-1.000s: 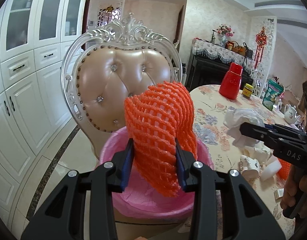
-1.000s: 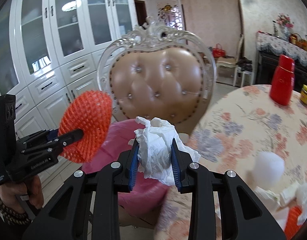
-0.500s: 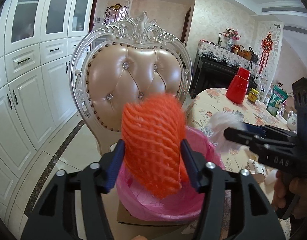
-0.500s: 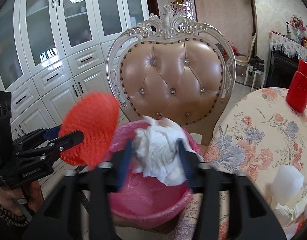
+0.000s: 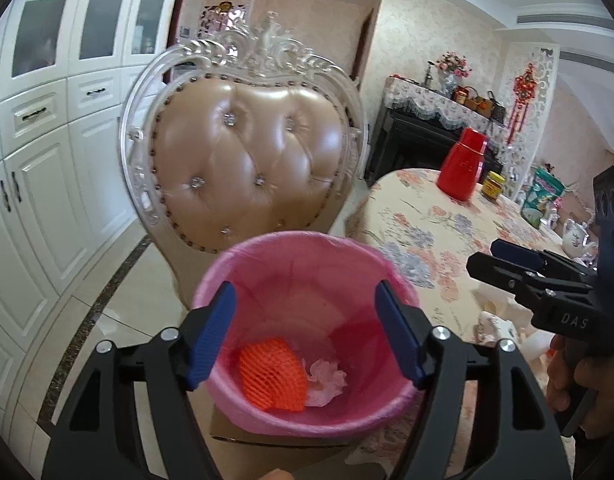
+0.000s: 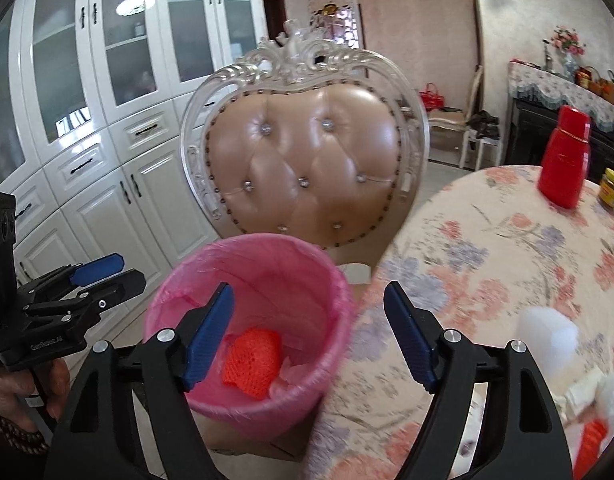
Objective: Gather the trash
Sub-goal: 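Open both tools to drop the net and bag into the wastebasket, then return both tools to the table and grasp the paper card with the left tool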
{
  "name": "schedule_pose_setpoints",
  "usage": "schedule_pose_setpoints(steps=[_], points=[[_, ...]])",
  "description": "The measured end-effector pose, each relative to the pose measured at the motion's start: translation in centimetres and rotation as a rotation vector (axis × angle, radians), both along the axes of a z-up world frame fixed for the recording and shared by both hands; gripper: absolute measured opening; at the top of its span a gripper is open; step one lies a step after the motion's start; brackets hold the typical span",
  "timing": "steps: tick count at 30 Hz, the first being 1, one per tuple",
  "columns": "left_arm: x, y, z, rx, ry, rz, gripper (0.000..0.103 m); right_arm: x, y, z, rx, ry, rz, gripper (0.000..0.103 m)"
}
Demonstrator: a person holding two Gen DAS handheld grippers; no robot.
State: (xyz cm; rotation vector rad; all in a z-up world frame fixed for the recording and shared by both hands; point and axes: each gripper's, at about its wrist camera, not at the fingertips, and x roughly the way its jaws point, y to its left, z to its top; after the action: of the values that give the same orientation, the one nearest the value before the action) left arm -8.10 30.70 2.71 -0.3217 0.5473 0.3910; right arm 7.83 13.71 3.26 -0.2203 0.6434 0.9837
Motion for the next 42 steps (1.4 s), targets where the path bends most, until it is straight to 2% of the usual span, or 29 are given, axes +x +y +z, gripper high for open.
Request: schedule_pose_setpoints(steps=[12, 30, 42], points=[[3.1, -6.3, -0.6, -0.007, 0.004, -0.116, 0.071, 0.5, -9.4, 0.2, 0.011, -0.03, -0.144, 0.078], [7.4, -15.9, -1.3, 0.004, 0.026, -0.289, 0.075, 2.3, -23.8, -2.0, -0.001, 0.013, -0.364, 0.079], [10.2, -21.9, -2.9, 0.002, 0.069, -0.406, 0.075, 2.7, -30.6, -4.1, -0.011, 0.055, -0.472, 0.082]])
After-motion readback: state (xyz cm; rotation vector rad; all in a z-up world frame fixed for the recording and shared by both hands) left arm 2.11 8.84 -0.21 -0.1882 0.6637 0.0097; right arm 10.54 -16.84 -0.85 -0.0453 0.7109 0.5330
